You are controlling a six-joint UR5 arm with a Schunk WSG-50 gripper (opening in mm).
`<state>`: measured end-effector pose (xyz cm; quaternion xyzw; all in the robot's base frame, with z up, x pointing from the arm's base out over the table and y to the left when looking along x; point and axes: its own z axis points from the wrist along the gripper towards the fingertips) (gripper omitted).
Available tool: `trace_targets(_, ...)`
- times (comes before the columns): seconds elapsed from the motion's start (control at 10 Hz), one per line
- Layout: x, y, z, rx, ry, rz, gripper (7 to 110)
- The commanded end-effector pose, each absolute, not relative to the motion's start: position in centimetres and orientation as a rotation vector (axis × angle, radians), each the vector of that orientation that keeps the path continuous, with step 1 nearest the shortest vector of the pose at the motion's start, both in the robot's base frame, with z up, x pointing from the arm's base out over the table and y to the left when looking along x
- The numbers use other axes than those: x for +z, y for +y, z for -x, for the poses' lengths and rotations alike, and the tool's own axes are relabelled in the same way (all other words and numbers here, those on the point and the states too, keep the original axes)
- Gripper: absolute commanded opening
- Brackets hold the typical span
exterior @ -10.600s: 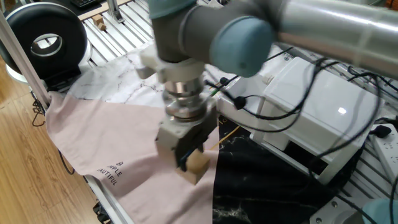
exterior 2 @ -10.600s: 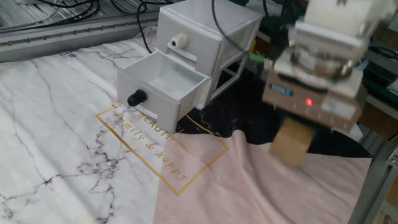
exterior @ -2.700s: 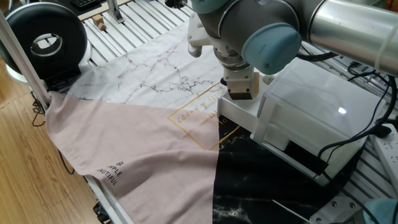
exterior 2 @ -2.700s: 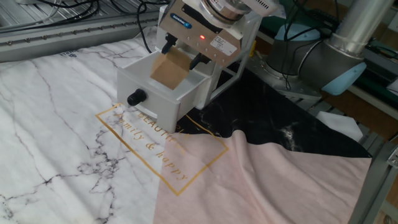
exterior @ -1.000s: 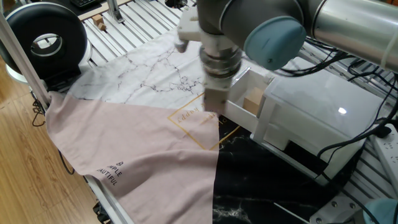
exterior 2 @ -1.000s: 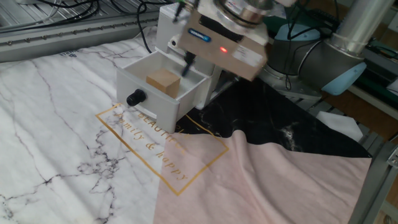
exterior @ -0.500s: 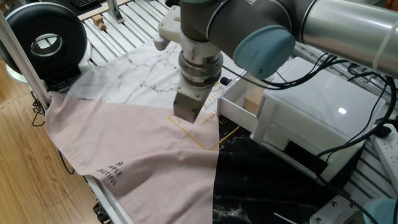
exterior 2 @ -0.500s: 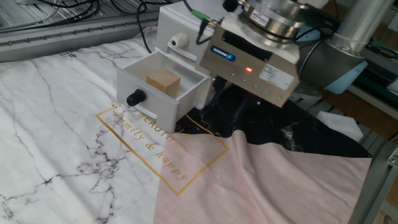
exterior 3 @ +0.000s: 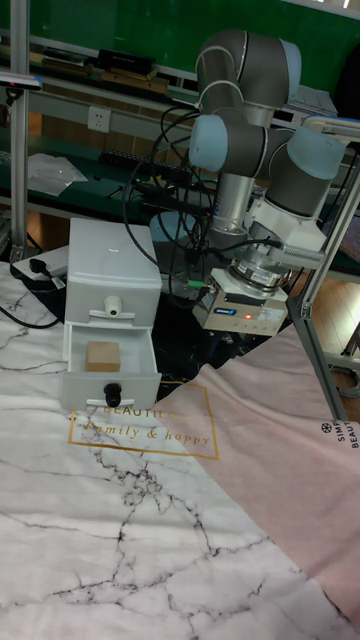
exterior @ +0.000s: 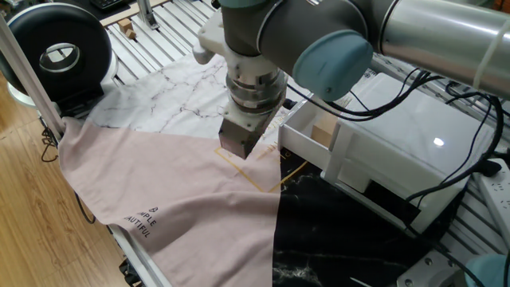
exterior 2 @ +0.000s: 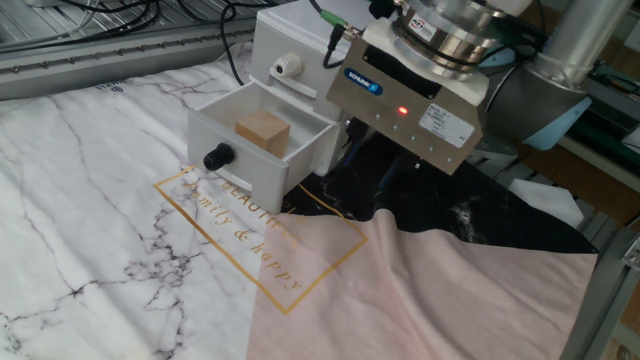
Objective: Put things in the drawer
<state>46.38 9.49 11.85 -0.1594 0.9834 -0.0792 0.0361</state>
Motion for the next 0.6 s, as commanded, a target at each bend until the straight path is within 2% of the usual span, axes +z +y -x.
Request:
trace_targets(0.0,12.0,9.5,-47.0,-0.253,2.986,0.568,44)
trace_targets(0.2,12.0,6.3,-51.6,-0.248,2.942,0.616,44)
trace_targets(0.5,10.9,6.5,-55.5,-0.191,2.902,0.531,44)
